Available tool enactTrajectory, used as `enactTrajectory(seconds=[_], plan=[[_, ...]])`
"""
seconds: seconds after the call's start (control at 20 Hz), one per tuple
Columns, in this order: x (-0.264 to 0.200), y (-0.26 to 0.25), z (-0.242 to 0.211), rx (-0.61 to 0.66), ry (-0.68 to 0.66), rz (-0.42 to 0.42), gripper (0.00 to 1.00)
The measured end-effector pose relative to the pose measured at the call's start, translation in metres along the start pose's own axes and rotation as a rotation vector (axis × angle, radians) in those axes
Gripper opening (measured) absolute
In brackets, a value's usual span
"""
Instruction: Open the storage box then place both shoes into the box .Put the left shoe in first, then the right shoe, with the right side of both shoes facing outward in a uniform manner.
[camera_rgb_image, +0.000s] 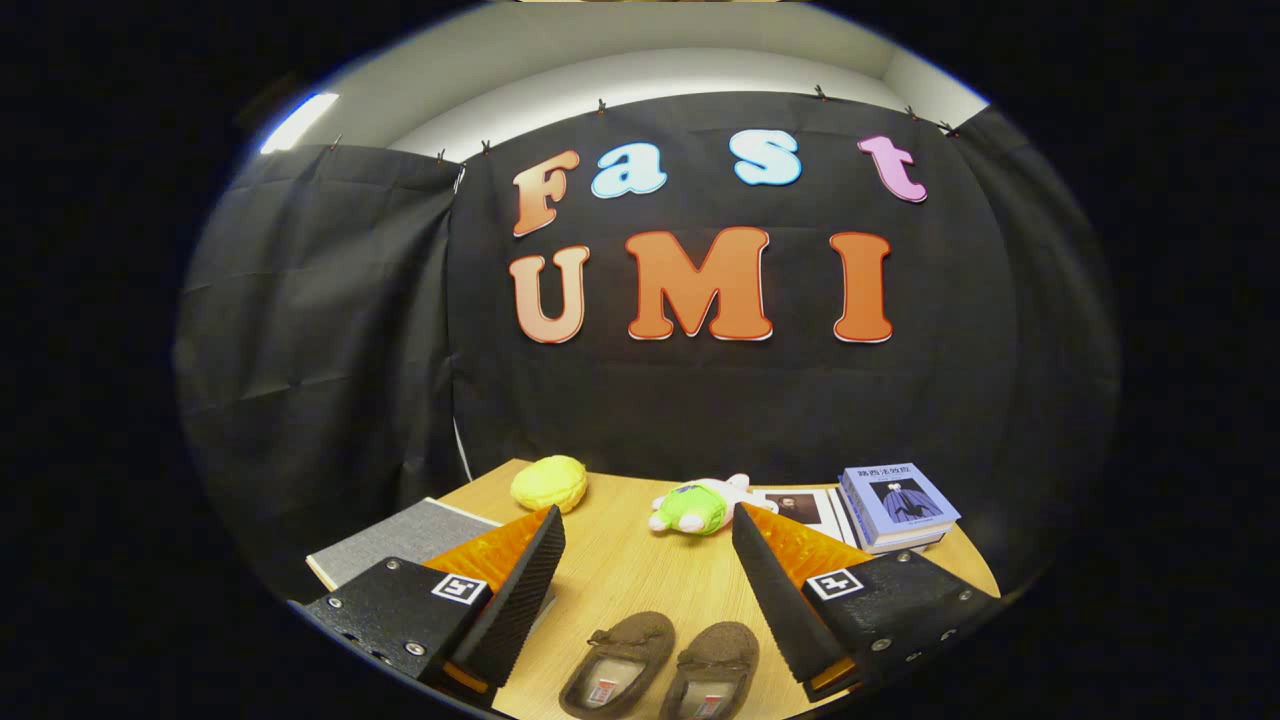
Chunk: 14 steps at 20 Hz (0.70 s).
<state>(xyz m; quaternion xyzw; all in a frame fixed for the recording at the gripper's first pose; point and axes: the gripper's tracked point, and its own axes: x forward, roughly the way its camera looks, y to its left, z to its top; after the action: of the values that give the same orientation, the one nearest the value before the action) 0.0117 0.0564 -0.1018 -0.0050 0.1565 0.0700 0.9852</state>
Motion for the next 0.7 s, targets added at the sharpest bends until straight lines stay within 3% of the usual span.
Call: enactTrajectory(seconds=[0.3,0.55,0.7], plan=[[0.011,0.043,-0.043,0.101,0.151,0.139,1.00],[0.018,0.067,-0.071,0.154,0.238,0.206,0.99],[0.020,0.092,-0.092,0.236,0.319,0.295,0.98]])
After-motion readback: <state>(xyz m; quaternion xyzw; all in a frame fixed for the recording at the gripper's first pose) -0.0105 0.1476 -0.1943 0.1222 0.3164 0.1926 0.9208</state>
